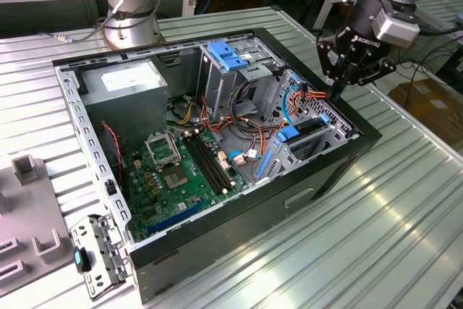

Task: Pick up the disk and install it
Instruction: 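Insert the first disk wire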

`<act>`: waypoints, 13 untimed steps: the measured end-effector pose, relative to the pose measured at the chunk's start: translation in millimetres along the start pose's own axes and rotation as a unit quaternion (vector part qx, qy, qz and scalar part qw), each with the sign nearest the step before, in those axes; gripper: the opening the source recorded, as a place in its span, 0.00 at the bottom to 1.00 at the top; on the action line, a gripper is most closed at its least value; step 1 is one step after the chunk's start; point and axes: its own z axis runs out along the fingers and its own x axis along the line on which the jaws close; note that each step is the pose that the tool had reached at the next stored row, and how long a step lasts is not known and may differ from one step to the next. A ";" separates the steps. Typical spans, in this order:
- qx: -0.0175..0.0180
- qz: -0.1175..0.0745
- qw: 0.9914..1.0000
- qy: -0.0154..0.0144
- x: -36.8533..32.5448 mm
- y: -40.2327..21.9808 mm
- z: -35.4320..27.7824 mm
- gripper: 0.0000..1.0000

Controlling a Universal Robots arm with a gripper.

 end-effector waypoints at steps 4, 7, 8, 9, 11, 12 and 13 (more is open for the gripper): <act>0.000 0.026 1.000 -0.001 -0.3 0.2 0.1 0.18; 0.000 0.049 0.999 -0.002 -0.3 0.2 0.1 0.18; 0.000 0.057 0.998 -0.002 -0.3 0.2 0.2 0.18; 0.000 0.063 0.998 -0.002 -0.3 0.2 0.2 0.18; 0.000 0.084 0.996 -0.003 -0.3 0.2 0.4 0.18; -0.001 0.095 0.995 -0.004 -0.3 0.2 0.6 0.18; -0.001 0.102 0.995 -0.004 -0.3 0.2 0.6 0.18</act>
